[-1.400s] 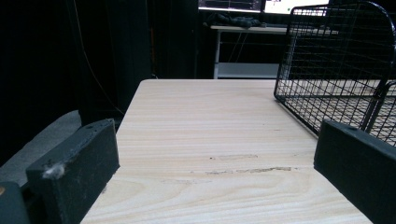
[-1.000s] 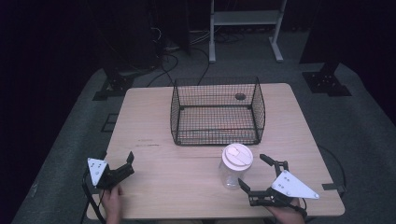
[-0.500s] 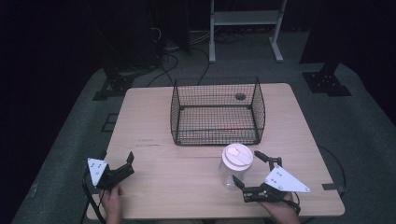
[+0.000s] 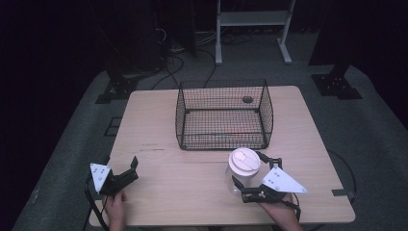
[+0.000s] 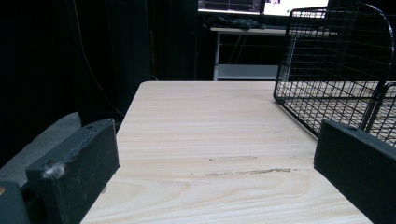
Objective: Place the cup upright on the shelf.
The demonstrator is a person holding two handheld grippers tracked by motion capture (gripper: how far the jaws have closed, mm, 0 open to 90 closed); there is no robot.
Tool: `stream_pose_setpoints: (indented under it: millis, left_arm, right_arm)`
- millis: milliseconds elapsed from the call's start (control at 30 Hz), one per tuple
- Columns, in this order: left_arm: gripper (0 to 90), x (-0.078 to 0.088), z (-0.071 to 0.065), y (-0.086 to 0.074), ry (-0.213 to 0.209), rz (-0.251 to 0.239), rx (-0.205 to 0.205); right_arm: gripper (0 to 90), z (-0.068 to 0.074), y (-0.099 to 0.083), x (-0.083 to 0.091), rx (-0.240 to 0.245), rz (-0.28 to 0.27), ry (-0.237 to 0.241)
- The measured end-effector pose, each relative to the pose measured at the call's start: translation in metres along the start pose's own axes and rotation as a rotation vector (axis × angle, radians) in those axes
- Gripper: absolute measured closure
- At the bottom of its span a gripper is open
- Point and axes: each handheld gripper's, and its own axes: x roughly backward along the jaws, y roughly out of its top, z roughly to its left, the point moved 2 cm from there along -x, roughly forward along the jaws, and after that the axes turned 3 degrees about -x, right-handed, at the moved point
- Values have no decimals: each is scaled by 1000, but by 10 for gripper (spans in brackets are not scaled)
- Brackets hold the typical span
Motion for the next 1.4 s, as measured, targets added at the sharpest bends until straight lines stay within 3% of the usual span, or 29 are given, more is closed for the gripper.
stream_pose_setpoints:
  millis: [367, 933, 1200, 1400]
  left_arm:
    - [0, 0, 0, 0, 0, -1, 0]
    - [0, 0, 1, 0, -3, -2, 5]
    - [0, 0, 0, 0, -1, -2, 4]
    - [0, 0, 0, 0, -1, -2, 2]
  right_arm:
    - [32, -1, 1, -4, 14, -4, -10]
    - [47, -3, 17, -11, 30, 43, 7]
    - [48, -3, 30, -9, 50, 18, 10]
    - [48, -9, 43, -8, 22, -15, 14]
